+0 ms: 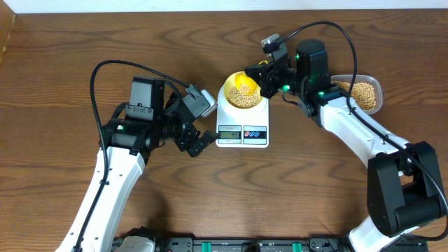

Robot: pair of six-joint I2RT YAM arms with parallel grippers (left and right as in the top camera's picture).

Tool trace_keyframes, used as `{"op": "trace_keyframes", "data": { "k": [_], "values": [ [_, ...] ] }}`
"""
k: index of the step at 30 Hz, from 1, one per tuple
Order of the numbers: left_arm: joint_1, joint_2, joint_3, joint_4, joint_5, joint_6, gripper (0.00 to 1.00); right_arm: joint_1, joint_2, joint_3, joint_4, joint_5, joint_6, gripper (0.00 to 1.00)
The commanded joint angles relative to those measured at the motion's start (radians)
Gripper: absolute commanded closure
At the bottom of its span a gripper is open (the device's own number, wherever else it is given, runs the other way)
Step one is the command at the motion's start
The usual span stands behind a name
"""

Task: Scoop item into bowl and weigh 50g on scale

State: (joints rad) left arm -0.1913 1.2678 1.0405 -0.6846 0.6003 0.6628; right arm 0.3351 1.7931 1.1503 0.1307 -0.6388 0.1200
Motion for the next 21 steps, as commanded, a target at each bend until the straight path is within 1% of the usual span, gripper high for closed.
{"op": "trace_keyframes", "data": {
  "k": [1,4,8,11,14,15,17,19,21],
  "values": [
    [0.004,0.006,-0.008,-0.003,0.013,0.014,0.02,0.01,0.009,-0.001,-0.007,0.047,-0.033,0.99],
    [0.004,0.006,-0.007,-0.003,0.013,0.014,0.02,0.006,0.009,-0.001,-0.008,0.026,-0.021,0.99],
    [0.004,0.006,-0.007,-0.003,0.013,0.014,0.02,0.0,0.009,-0.001,-0.002,0.053,-0.019,0.99],
    [0.004,0.006,-0.007,-0.003,0.013,0.014,0.02,0.0,0.009,-0.001,0.0,0.014,-0.021,0.99],
    [0.004,0.006,-0.007,-0.003,0.013,0.014,0.02,-0.007,0.009,-0.001,-0.011,0.07,-0.051,0.99],
    [0.004,0.006,-0.007,-0.003,0.013,0.014,0.02,-0.007,0.009,-0.001,-0.009,0.085,-0.031,0.99],
    [0.004,0.006,-0.007,-0.003,0.013,0.014,0.02,-0.006,0.009,-0.001,-0.004,0.041,-0.002,0.99],
    [0.004,0.006,-0.007,-0.003,0.013,0.014,0.02,-0.004,0.009,-0.001,-0.014,0.019,-0.044,0.99],
    [0.004,0.006,-0.007,-0.003,0.013,0.014,0.02,-0.005,0.009,-0.001,-0.014,0.061,-0.047,0.99]
  ]
}}
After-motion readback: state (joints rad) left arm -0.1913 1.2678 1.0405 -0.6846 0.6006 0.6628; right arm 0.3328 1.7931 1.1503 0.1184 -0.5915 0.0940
